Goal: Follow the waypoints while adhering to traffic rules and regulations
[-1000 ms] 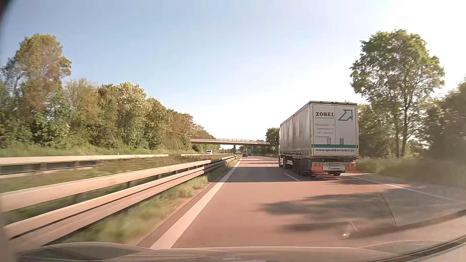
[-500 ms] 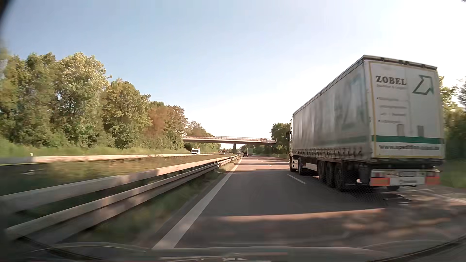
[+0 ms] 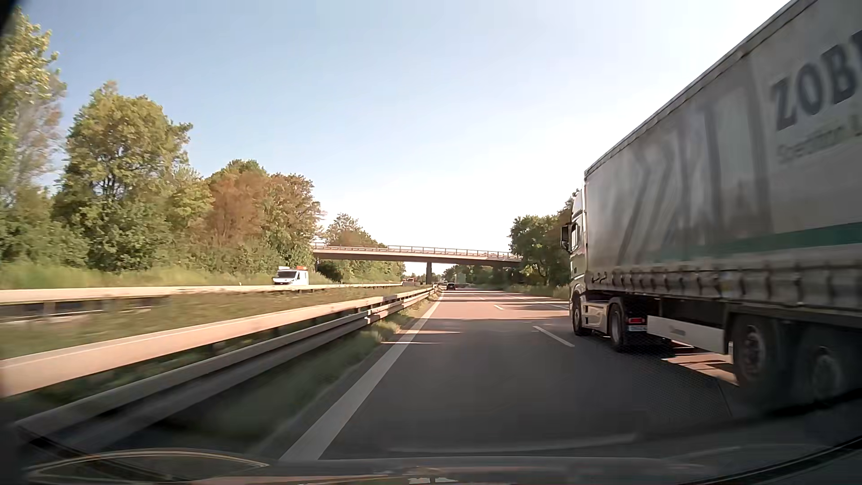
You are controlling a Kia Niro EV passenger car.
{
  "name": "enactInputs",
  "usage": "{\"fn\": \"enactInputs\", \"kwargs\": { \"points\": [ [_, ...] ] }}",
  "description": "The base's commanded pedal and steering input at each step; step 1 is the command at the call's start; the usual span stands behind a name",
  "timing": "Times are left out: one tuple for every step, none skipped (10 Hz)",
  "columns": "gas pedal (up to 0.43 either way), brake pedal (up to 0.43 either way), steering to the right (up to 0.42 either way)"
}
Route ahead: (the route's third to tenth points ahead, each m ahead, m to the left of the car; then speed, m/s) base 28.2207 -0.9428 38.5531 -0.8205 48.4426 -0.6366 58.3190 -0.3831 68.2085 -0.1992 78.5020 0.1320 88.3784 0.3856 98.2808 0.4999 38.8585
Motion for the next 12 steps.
{"fn": "enactInputs", "kwargs": {
  "points": [
    [0.441,0.012,-0.006],
    [0.441,0.012,-0.006],
    [0.441,0.012,-0.005],
    [0.441,0.012,-0.003],
    [0.441,0.012,-0.002],
    [0.441,0.012,0.0],
    [0.441,0.012,0.001],
    [0.441,0.012,0.0],
    [0.441,0.012,-0.002],
    [0.441,0.012,-0.002],
    [0.441,0.012,-0.002],
    [0.441,0.012,0.002]
  ]
}}
